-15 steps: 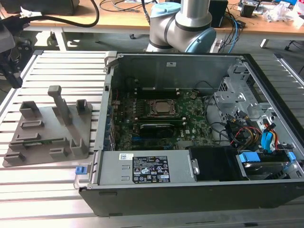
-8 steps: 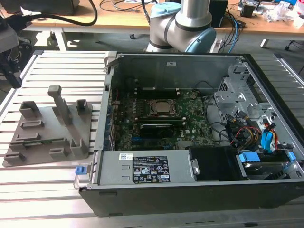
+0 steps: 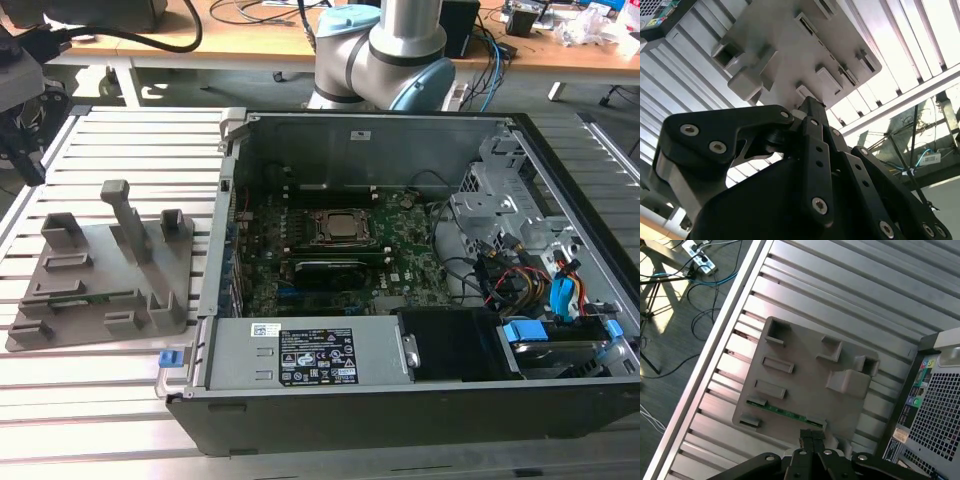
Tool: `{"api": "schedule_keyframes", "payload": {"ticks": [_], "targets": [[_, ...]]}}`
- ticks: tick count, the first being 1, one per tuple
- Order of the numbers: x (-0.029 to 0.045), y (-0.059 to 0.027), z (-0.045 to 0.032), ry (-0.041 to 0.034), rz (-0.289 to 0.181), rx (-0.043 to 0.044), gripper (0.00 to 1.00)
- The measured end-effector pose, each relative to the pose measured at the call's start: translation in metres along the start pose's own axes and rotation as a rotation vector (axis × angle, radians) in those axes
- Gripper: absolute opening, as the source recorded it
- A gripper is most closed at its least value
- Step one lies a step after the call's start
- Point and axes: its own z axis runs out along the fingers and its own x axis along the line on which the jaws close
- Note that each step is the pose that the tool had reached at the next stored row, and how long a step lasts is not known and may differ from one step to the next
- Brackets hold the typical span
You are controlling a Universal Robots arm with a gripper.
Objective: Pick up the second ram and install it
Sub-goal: 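Pick up the second ram and move it above second insertion slot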
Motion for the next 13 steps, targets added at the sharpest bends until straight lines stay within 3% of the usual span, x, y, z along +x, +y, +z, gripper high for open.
{"api": "schedule_keyframes", "payload": {"ticks": [13], "targets": [[0.0, 0.0, 0.0, 0.0045, -0.099, -0.0023, 0.11]]}}
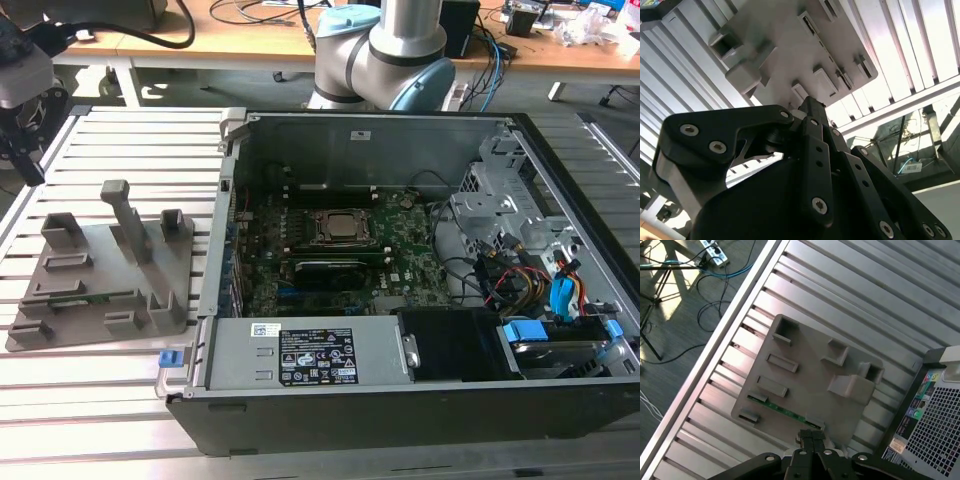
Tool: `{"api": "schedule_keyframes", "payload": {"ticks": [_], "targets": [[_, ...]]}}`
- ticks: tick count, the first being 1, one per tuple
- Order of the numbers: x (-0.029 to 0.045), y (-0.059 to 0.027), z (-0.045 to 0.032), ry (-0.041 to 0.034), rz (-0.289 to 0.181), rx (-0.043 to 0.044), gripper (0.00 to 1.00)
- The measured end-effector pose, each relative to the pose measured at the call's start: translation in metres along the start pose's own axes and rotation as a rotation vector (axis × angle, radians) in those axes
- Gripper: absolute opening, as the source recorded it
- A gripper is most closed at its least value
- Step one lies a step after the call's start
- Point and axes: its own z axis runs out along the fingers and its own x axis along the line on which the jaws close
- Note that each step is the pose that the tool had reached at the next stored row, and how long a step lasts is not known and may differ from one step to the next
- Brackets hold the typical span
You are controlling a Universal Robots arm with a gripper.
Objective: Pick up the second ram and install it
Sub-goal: 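Pick up the second ram and move it above second insertion slot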
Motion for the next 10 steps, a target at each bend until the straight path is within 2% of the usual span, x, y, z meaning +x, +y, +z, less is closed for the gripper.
{"api": "schedule_keyframes", "payload": {"ticks": [10], "targets": [[0.0, 0.0, 0.0, 0.0025, -0.056, -0.0014, 0.11]]}}
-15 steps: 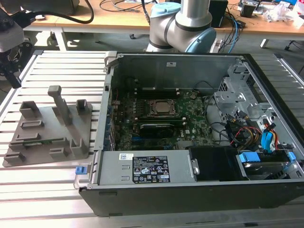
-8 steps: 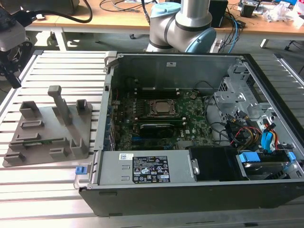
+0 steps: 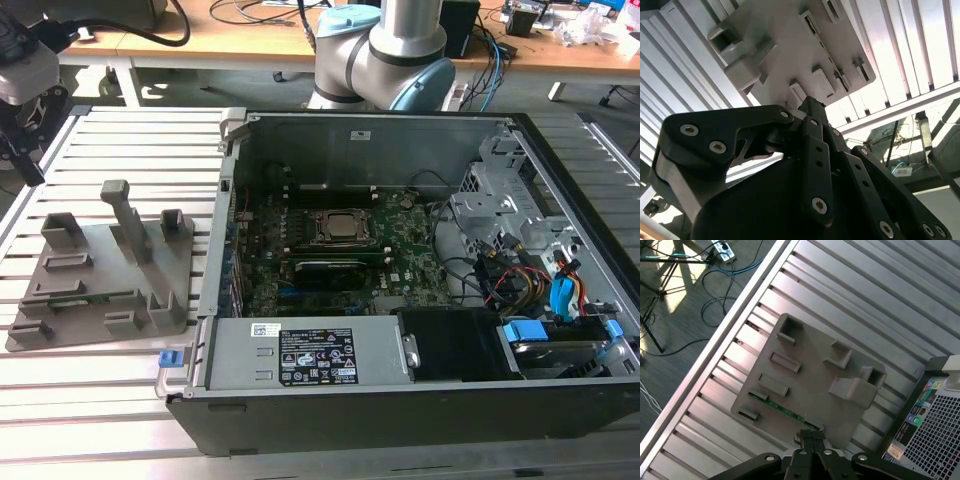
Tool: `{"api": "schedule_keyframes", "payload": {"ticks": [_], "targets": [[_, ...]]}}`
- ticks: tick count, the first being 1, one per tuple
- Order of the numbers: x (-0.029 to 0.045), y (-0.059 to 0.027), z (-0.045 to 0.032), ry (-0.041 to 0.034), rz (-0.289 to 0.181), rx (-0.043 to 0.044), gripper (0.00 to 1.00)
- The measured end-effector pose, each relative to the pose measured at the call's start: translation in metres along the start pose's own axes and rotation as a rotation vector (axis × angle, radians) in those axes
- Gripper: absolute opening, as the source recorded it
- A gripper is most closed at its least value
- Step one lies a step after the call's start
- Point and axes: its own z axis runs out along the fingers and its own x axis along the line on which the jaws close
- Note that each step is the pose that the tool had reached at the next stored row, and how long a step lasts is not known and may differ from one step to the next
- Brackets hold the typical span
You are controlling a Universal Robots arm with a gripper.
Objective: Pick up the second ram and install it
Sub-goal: 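Pick up the second ram and move it above second insertion slot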
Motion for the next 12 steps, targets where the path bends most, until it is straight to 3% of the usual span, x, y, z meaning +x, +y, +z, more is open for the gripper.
{"api": "schedule_keyframes", "payload": {"ticks": [12], "targets": [[0.0, 0.0, 0.0, 0.0038, -0.084, -0.0019, 0.11]]}}
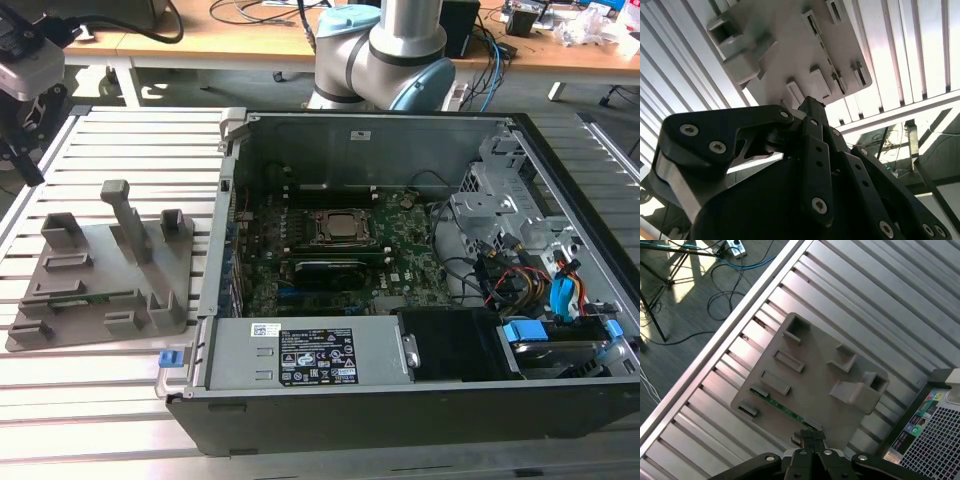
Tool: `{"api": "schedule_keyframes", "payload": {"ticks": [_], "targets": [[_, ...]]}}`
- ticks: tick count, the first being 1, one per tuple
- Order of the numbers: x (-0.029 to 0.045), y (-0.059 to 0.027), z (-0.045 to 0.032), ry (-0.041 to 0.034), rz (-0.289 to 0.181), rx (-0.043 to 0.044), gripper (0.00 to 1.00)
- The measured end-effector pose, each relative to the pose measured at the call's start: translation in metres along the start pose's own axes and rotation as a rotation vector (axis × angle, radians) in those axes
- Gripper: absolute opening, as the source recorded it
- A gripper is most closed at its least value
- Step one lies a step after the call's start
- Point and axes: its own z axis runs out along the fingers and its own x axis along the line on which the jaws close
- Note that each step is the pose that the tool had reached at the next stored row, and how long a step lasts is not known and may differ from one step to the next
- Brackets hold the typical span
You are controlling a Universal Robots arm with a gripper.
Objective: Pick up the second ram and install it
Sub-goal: 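Pick up the second ram and move it above second insertion slot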
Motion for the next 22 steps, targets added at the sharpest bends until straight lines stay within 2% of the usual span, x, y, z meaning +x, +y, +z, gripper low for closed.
{"api": "schedule_keyframes", "payload": {"ticks": [10, 14, 22], "targets": [[0.0, 0.0, 0.0, 0.0051, -0.115, -0.0027, 0.11], [0.0, 0.0, 0.0, 0.0083, -0.187, -0.0044, 0.11], [0.0, 0.0, 0.0, 0.0121, -0.271, -0.0063, 0.11]]}}
